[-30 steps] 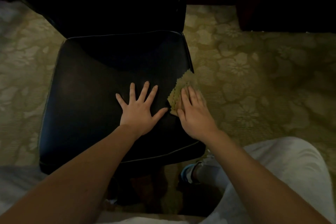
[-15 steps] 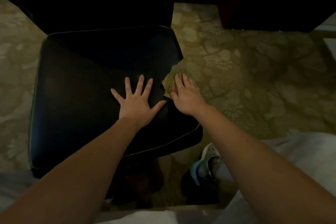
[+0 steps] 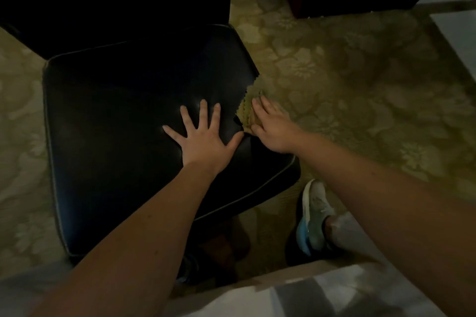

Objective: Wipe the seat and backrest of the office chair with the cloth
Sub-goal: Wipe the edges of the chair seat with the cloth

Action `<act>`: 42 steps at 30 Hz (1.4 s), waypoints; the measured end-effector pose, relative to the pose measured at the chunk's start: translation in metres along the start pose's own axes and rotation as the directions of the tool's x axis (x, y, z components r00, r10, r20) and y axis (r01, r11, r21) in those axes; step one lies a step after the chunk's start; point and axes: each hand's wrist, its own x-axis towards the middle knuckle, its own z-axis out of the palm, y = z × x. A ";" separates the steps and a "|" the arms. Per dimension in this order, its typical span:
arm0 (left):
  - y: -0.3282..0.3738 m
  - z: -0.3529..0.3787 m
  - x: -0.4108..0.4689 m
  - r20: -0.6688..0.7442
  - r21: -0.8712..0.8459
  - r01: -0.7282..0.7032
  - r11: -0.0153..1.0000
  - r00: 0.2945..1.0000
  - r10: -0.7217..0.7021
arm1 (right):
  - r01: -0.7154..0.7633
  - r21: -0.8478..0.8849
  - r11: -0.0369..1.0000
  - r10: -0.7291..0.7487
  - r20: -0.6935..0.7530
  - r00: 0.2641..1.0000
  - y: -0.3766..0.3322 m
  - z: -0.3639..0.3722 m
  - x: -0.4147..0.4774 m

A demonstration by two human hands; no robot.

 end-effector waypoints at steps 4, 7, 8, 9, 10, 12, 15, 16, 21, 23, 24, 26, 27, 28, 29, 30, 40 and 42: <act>0.007 0.000 0.003 -0.021 -0.018 0.032 0.999 0.999 -0.032 | 0.027 0.002 1.000 -0.027 0.000 1.000 0.002 -0.012 0.018; 0.014 0.001 0.006 -0.033 -0.022 0.069 0.997 0.997 -0.069 | 0.073 0.006 0.997 -0.073 -0.012 0.997 0.012 -0.014 0.020; 0.015 0.002 0.007 -0.037 -0.023 0.078 0.997 0.996 -0.079 | 0.094 0.002 0.996 -0.093 -0.027 0.995 0.016 -0.012 0.018; 0.016 0.002 0.008 -0.040 -0.016 0.087 0.996 0.995 -0.088 | 0.112 0.005 0.994 -0.112 -0.044 0.993 0.020 -0.010 0.014; 0.017 0.002 0.009 -0.038 -0.004 0.096 0.995 0.995 -0.096 | 0.128 0.015 0.992 -0.127 -0.055 0.990 0.024 -0.007 0.010; 0.018 0.003 0.009 -0.026 0.008 0.110 0.994 0.994 -0.110 | 0.155 0.039 0.987 -0.152 -0.065 0.986 0.031 -0.001 -0.001; 0.017 0.004 0.009 -0.037 0.018 0.119 0.993 0.992 -0.118 | 0.193 0.055 0.980 -0.190 -0.056 0.980 0.038 -0.002 0.004; 0.017 0.003 0.009 -0.035 0.020 0.120 0.993 0.992 -0.119 | 0.200 0.062 0.978 -0.197 -0.048 0.979 0.038 -0.005 0.010; 0.020 0.003 0.013 -0.031 0.002 0.139 0.990 0.990 -0.139 | 0.208 0.097 0.973 -0.201 -0.078 0.977 0.039 -0.011 0.025; 0.021 0.002 0.013 -0.028 -0.004 0.135 0.991 0.990 -0.135 | 0.215 0.110 0.970 -0.205 -0.100 0.974 0.044 -0.006 0.013; 0.020 0.003 0.012 -0.028 -0.012 0.128 0.992 0.991 -0.128 | 0.218 0.114 0.969 -0.206 -0.113 0.972 0.047 -0.001 0.004; 0.019 0.002 0.012 -0.034 -0.023 0.116 0.993 0.993 -0.117 | 0.226 0.123 0.966 -0.211 -0.125 0.969 0.054 0.008 -0.011; 0.018 0.001 0.011 -0.032 -0.020 0.113 0.993 0.993 -0.113 | 0.225 0.131 0.965 -0.210 -0.119 0.970 0.056 0.011 -0.015; 0.018 0.001 0.011 -0.030 -0.014 0.110 0.994 0.993 -0.111 | 0.222 0.135 0.966 -0.207 -0.115 0.972 0.057 0.014 -0.017; 0.017 0.001 0.010 -0.027 -0.009 0.109 0.994 0.994 -0.109 | 0.217 0.138 0.966 -0.202 -0.113 0.973 0.056 0.015 -0.016; 0.017 0.001 0.009 -0.027 -0.006 0.109 0.994 0.994 -0.109 | 0.210 0.143 0.967 -0.195 -0.112 0.974 0.054 0.014 -0.013; 0.020 -0.004 0.009 -0.002 -0.016 0.125 0.992 0.992 -0.125 | 0.161 0.185 0.970 -0.138 -0.130 0.982 0.040 0.003 0.013; 0.019 -0.004 0.008 0.001 -0.024 0.118 0.993 0.993 -0.118 | 0.165 0.192 0.967 -0.141 -0.134 0.981 0.045 0.008 -0.002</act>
